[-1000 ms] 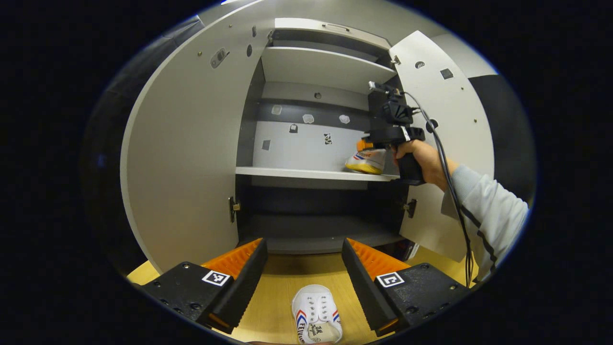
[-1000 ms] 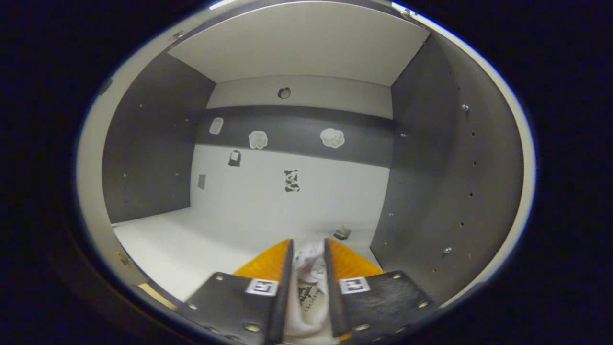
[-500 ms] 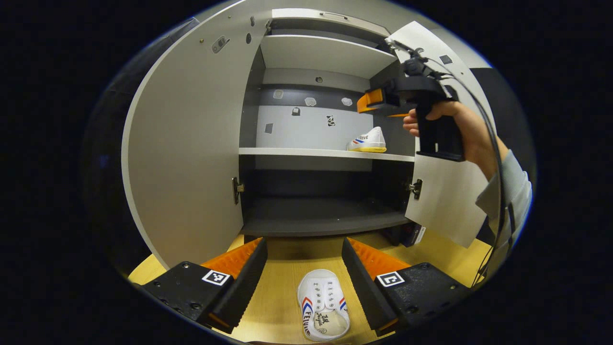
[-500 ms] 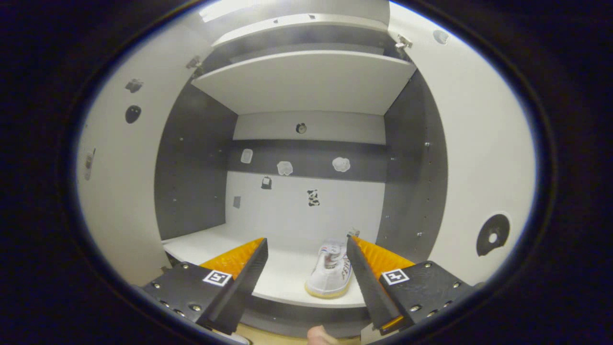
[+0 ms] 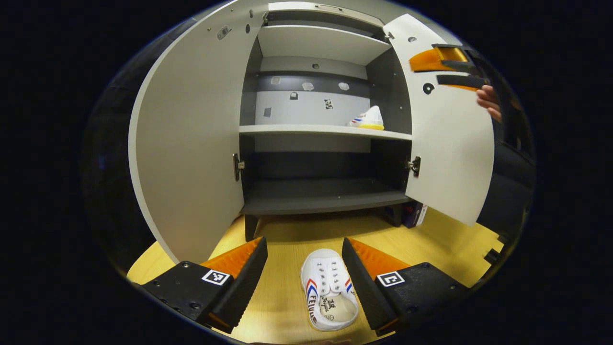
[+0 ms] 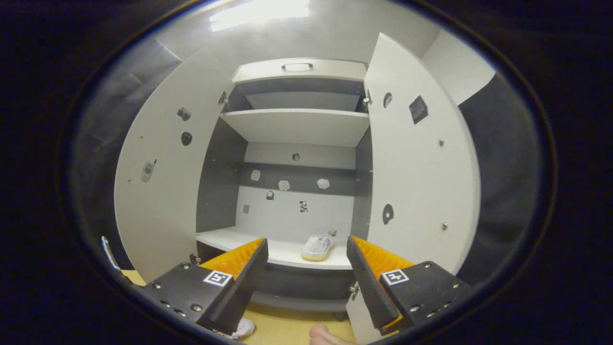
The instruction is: Grab one shoe with the right hand and put it into the shoe cabinet, grab the other shoe with the left hand and put it into the shoe cabinet; then close the right door with the right hand and the left door with the left hand.
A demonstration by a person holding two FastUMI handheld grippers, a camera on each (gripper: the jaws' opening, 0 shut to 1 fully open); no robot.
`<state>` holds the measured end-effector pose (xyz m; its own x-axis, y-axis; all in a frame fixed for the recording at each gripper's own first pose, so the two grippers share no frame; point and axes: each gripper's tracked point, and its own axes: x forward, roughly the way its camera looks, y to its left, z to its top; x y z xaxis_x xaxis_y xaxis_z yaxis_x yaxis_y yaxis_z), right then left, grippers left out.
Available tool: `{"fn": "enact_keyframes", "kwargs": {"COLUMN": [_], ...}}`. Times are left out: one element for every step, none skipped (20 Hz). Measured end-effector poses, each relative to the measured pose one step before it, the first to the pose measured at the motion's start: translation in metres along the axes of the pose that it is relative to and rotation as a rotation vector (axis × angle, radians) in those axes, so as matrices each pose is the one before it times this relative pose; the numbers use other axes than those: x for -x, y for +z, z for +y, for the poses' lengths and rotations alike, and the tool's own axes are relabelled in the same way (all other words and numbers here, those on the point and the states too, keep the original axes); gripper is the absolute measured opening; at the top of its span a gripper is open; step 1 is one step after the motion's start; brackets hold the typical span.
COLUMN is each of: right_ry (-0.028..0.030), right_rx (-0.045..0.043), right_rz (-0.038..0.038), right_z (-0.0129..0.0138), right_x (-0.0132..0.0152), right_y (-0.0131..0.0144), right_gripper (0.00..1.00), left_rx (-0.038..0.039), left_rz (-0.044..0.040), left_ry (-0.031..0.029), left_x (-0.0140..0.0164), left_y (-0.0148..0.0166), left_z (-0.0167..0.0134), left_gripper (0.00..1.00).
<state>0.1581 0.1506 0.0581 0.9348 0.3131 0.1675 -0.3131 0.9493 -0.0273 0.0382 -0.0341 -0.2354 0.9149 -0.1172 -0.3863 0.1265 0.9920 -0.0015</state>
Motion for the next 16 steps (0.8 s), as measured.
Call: {"fn": "enact_keyframes", "kwargs": {"right_ry": [-0.00933,-0.01778,-0.02260,-0.01958,-0.01835,-0.01684,-0.01199,-0.00575,-0.00345,-0.01286,-0.01395,-0.00933,-0.01048,-0.01025,-0.00438,0.00132], "right_rx": [0.01116,0.01189,0.00426,-0.00197,-0.01119,-0.01745,-0.02072,-0.02073,-0.01750,-0.01572,-0.01224,-0.00624,-0.00461,-0.00518,-0.00431,-0.00423], "right_rz": [0.00852,0.00598,0.00264,-0.00037,0.00119,0.00534,0.01410,0.01626,0.01316,0.00903,0.00369,0.00403,0.00258,-0.00290,-0.00327,-0.00255], "right_z": [-0.00260,-0.00510,-0.00571,-0.00650,-0.00645,-0.00674,-0.00560,-0.00483,-0.00582,-0.00689,-0.00760,-0.00553,-0.00511,-0.00490,-0.00252,-0.00118], "right_x": [0.01441,0.01363,0.01693,0.01142,0.00946,0.00738,0.00514,0.00514,0.00248,0.00325,0.00181,0.00273,0.00166,0.00217,0.00327,0.00235], "right_y": [-0.00708,-0.00564,-0.00555,-0.00426,-0.00482,-0.00553,-0.00755,-0.00694,-0.00657,-0.00563,-0.00400,-0.00232,-0.00283,-0.00042,-0.00064,-0.00099], "right_gripper": [0.98,0.98,0.98,0.98,0.98,0.98,0.98,0.98,0.98,0.98,0.98,0.98,0.98,0.98,0.98,0.98], "left_rx": [-0.00602,-0.00330,-0.00524,-0.00624,-0.00699,-0.00446,-0.00032,0.00728,0.01328,0.01333,0.00840,0.00568,-0.00057,-0.00018,0.00595,0.01148], "left_rz": [0.02733,0.02616,0.02820,0.02953,0.02059,0.03228,0.02370,0.00947,-0.00502,0.00398,0.01173,0.01197,0.01127,0.01858,0.02246,0.02787], "left_ry": [-0.00369,-0.00731,-0.00701,-0.00266,-0.00427,-0.00350,-0.01182,-0.01140,-0.00813,-0.00447,-0.00585,-0.00328,-0.00904,-0.00250,0.01096,0.00434], "left_x": [-0.00025,-0.00069,-0.00143,-0.00050,-0.00205,-0.00173,-0.00214,-0.00174,-0.00195,-0.00148,-0.00249,-0.00322,-0.00335,-0.00339,-0.00357,-0.00356], "left_y": [-0.01122,-0.01164,-0.01095,-0.01307,-0.00909,-0.00920,-0.00710,-0.00410,-0.00073,-0.00418,-0.00342,-0.00410,-0.00274,-0.00565,-0.00531,-0.00811], "left_z": [-0.00120,-0.00258,-0.00219,-0.00180,-0.00082,0.00018,-0.00082,-0.00116,0.00040,0.00095,0.00073,0.00145,0.00069,0.00232,0.00498,0.00260], "left_gripper": [0.96,0.97,0.97,0.97,0.97,0.97,0.97,0.97,0.96,0.95,0.95,0.95,0.95,0.95,0.93,0.92]}}
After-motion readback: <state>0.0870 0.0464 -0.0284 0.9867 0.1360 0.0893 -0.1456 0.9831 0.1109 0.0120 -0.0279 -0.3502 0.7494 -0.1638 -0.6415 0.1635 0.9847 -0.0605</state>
